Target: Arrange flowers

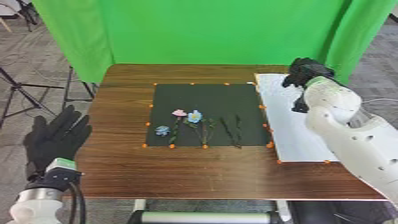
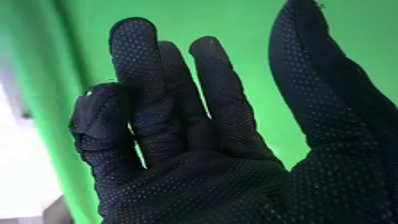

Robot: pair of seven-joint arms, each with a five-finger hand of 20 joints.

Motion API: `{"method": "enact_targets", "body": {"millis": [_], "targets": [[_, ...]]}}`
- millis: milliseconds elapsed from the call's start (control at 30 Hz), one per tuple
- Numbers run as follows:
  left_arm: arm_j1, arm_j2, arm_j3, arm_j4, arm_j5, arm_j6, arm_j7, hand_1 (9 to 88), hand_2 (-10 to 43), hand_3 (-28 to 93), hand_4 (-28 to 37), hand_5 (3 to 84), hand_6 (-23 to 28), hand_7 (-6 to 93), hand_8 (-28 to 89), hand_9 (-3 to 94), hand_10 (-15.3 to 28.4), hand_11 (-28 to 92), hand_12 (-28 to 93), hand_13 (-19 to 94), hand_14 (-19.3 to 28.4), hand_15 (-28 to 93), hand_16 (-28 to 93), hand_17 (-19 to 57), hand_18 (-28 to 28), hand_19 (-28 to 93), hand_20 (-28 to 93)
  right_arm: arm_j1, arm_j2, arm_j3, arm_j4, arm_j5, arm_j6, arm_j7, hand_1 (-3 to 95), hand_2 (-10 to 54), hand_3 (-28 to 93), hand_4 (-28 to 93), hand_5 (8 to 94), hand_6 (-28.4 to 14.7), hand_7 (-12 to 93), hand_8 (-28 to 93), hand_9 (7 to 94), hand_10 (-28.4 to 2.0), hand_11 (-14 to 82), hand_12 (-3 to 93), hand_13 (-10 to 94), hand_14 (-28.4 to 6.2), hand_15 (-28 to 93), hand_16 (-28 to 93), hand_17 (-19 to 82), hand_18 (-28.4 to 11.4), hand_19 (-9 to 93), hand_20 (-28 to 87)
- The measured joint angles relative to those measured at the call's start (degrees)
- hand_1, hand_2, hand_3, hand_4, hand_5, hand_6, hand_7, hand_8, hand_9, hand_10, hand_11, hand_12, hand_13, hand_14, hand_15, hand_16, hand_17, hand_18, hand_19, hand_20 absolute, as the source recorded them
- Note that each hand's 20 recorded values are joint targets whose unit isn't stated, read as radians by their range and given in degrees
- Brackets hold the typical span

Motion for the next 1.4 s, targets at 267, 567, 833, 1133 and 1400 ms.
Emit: {"method": "enact_targets", "body": {"millis": [267,567,833,1133,1400], "targets": [[0.1,-0.07,0.0,-0.06,-0.06,0.0,0.16,27.9,10.2,69,-28.3,36.9,8.4,16.4,-10,29.3,14.4,21,10,20,14.5,36,-9,-6.5,13.0,31,9,-1.9,1.7,1.9,2.4,0.3,-7.2,0.3,45.2,-9.5,80,-28,48.9,-5.1,16,-12,48.7,-13.0,12.9,13.4,53,-14.0,59,21,36,-22.5,92,38],[0.1,-0.17,0.0,-0.06,0.14,-0.14,-0.21,27.8,10.2,68,-28.3,37.9,8.7,16.6,-10,29.8,14.5,22,10,21,14.7,37,-9,-6.6,13.0,31,9,-3.7,1.6,1.3,3.4,0.8,-8.1,-1.1,46.4,-9.5,81,-28,47.0,-4.6,17,-13,47.4,-12.2,12.3,13.2,53,-13.2,59,21,35,-22.4,91,38],[0.0,-0.22,0.24,-0.06,-0.06,-0.04,-0.29,27.8,10.4,69,-28.3,38.5,9.0,17.2,-10,30.3,14.8,23,10,21,14.7,38,-9,-6.8,13.1,31,9,-3.5,1.0,-0.9,5.6,0.7,-8.0,-1.4,54.8,-9.5,71,-28,57.5,-0.9,22,-15,60.1,-10.5,15.0,13.9,61,-8.3,50,37,38,-21.0,91,38],[-0.3,-0.2,0.76,-0.05,-0.14,-0.02,-0.16,27.7,10.6,69,-28.3,38.4,9.0,17.2,-10,30.4,14.8,23,10,21,14.7,38,-9,-6.8,13.1,31,9,-4.7,0.9,-2.9,6.8,-1.6,3.9,-1.7,61.4,-9.5,67,-28,74.6,1.4,33,0,85.4,-7.5,6.6,34.9,71,-5.6,49,43,41,-19.3,93,41],[-0.3,-0.2,0.78,-0.01,-0.14,-0.06,-0.13,27.6,10.7,69,-28.3,38.3,8.9,17.1,-10,30.2,14.7,22,10,21,14.6,38,-9,-6.8,13.1,31,9,-9.4,1.7,-0.7,1.6,-5.3,7.9,-2.1,60.5,-9.5,69,-28,75.4,0.8,33,2,86.0,-7.7,6.8,35.8,72,-5.4,48,44,42,-19.3,93,40]]}}
